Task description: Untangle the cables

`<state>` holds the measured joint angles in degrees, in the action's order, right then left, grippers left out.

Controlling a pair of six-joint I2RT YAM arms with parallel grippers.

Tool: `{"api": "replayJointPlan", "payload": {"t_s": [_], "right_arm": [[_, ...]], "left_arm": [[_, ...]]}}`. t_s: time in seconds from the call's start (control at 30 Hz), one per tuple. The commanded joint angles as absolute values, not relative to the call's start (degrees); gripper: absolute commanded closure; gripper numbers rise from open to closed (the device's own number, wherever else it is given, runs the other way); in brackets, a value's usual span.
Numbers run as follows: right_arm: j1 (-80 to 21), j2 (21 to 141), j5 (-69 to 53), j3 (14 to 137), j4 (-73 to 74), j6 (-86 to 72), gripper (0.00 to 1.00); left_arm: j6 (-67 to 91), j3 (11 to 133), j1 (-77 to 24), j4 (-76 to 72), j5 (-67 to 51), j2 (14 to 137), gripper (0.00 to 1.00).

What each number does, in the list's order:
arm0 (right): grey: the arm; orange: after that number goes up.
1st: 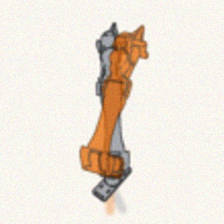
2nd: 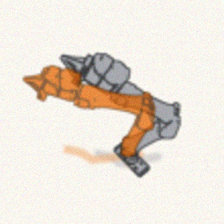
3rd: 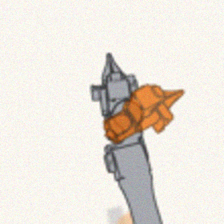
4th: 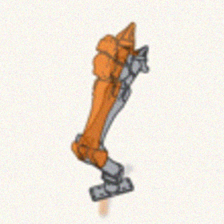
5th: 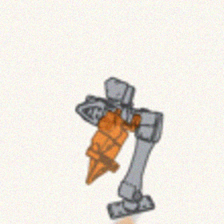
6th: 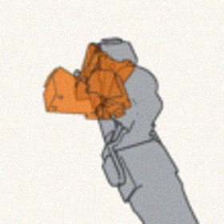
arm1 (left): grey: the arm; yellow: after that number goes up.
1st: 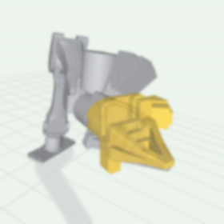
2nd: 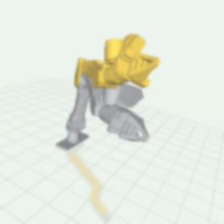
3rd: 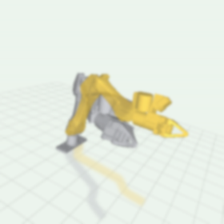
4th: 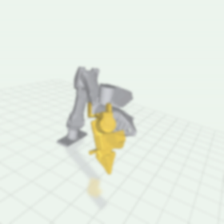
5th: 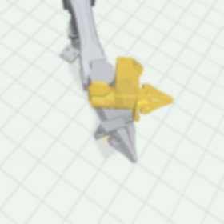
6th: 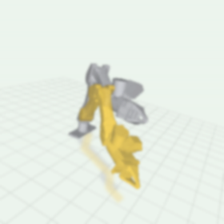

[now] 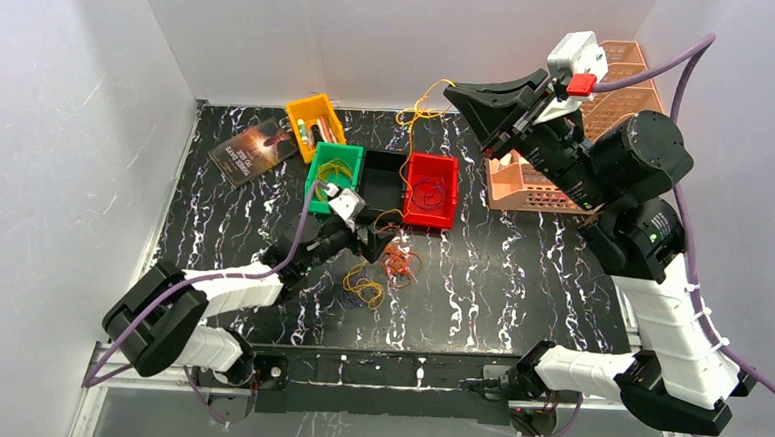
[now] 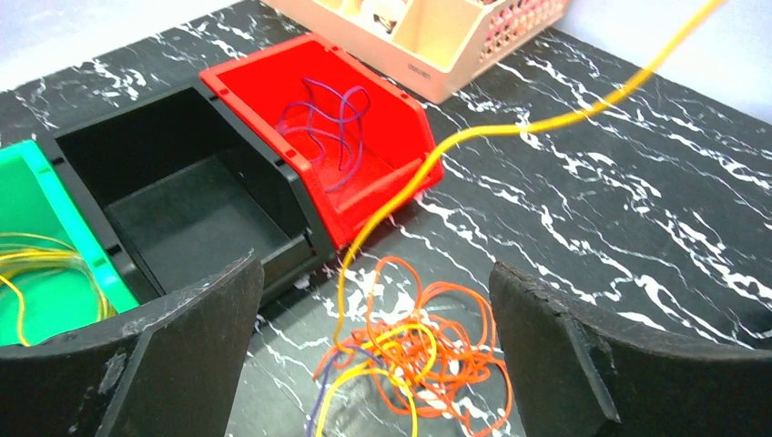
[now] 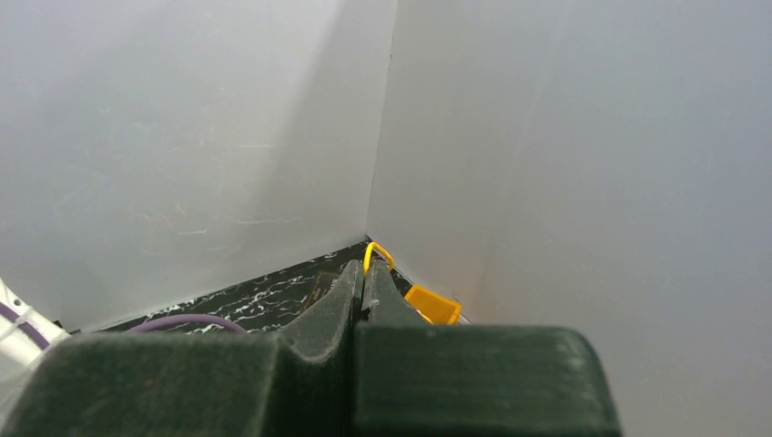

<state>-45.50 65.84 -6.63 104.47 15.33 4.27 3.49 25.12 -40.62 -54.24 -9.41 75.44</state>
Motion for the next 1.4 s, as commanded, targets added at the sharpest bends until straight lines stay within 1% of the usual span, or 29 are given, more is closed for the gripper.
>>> {"api": "replayJointPlan", "payload": {"t_s": [0.0, 0.1, 0.27, 0.43, 0.57, 0.83, 0.93, 1.13, 1.37], "right_arm": [[-45.7, 64.7, -7.0, 106.9, 13.8, 3.4, 1.00], [-45.7, 64.7, -7.2, 107.1, 13.7, 3.4, 1.00], [-45.7, 64.7, -7.1, 107.3, 12.9, 3.8, 1.00], [-45.7, 64.9, -6.7, 109.0, 12.7, 5.4, 1.00], [-45.7, 64.9, -5.6, 109.8, 11.7, 6.9, 1.00], [-45.7, 62.9, 0.3, 108.1, 4.8, 9.4, 1.00], [-45.7, 62.7, 1.5, 108.1, 2.5, 10.2, 1.00], [-45.7, 62.5, 4.8, 109.1, -1.8, 12.4, 1.00], [-45.7, 62.7, 8.6, 110.5, -5.4, 15.7, 1.00]], "left_arm": [[1.6, 28.6, -40.4, -61.3, -6.7, 77.8, 0.08], [1.6, 30.5, -40.4, -62.2, -9.3, 82.2, 0.12], [2.4, 32.8, -40.4, -63.3, -17.2, 90.6, 0.20], [4.6, 32.0, -40.4, -65.2, -18.1, 95.7, 0.36], [6.7, 30.6, -40.4, -65.2, -20.0, 95.9, 0.46], [11.3, 23.5, -40.4, -65.1, -22.7, 94.2, 0.60], [12.7, 20.4, -40.4, -65.1, -23.1, 93.9, 0.67], [14.7, 15.2, -40.4, -65.0, -22.5, 90.8, 0.68], [15.4, 10.6, -40.4, -63.7, -21.0, 87.1, 0.66]]}}
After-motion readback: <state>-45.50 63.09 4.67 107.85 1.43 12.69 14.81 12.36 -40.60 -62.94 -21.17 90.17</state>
